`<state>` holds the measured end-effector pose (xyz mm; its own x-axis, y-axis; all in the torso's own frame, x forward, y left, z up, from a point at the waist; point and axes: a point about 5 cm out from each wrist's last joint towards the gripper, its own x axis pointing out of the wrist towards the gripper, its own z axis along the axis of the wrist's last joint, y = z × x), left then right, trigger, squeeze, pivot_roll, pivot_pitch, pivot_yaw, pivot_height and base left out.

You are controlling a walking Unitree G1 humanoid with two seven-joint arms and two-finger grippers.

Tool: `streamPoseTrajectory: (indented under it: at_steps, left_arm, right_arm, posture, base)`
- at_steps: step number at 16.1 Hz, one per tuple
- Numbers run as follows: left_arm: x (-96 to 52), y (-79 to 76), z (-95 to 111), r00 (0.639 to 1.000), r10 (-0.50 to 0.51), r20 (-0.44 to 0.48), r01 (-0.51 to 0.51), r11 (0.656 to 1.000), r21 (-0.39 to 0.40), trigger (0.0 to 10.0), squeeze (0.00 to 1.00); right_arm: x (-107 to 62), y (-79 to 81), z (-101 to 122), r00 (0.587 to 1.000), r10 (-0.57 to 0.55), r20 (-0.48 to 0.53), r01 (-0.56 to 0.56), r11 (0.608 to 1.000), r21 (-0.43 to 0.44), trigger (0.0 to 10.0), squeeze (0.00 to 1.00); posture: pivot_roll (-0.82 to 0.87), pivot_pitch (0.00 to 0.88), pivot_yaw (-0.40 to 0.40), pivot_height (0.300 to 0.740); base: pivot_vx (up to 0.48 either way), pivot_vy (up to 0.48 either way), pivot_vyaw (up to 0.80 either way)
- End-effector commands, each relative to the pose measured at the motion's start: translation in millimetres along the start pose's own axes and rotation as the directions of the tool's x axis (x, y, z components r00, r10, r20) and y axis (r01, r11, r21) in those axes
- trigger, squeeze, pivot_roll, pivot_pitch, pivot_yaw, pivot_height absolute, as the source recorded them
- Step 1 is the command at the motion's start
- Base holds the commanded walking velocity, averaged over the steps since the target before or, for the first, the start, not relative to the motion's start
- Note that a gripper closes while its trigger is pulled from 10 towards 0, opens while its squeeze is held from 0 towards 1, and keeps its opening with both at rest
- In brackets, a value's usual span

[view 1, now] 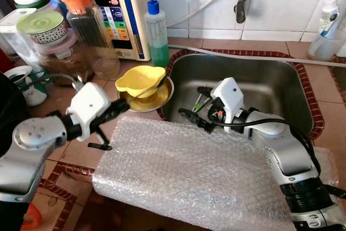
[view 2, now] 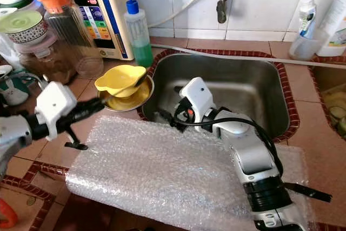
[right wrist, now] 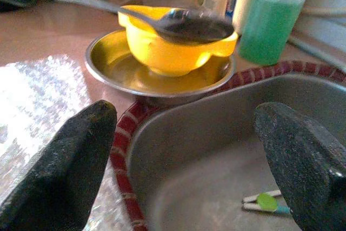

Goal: Kitchen organization

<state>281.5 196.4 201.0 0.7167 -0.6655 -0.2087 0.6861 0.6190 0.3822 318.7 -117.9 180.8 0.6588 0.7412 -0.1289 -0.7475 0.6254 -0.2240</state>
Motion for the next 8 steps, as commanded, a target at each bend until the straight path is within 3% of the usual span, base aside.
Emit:
streamPoseTrajectory:
  at_steps: [1,5,6,8]
  left_arm:
    - [-1.6,2.5,10.6,0.999,0.008,0.039,-0.008,1.0,-0.002,0.0,0.0]
    - [9.9,-12.5,19.1,0.997,-0.04,0.071,0.041,0.999,-0.007,0.0,0.0]
    - [20.0,-24.7,20.4,0.993,-0.077,0.084,0.079,0.997,-0.022,0.0,0.0]
    - [31.1,-38.0,20.6,0.989,-0.119,0.093,0.122,0.992,-0.024,0.0,0.0]
  right_arm:
    - [1.6,-2.4,8.7,0.999,-0.018,0.041,0.019,1.0,-0.025,10.0,0.0]
    - [3.7,-4.4,25.4,0.991,-0.059,0.124,0.075,0.989,-0.129,10.0,0.0]
    - [4.3,-1.5,33.0,0.985,-0.069,0.157,0.099,0.976,-0.195,10.0,0.0]
    - [5.2,1.4,40.2,0.975,-0.09,0.204,0.135,0.967,-0.216,10.0,0.0]
  posture:
    - [-0.18,0.105,0.119,0.74]
    - [-0.18,0.106,0.121,0.74]
    - [-0.18,0.105,0.124,0.74]
    - [-0.19,0.106,0.126,0.74]
  base:
    - [0.0,0.0,0.0]
    - [0.0,0.0,0.0]
    - [0.0,0.0,0.0]
    - [0.0,0.0,0.0]
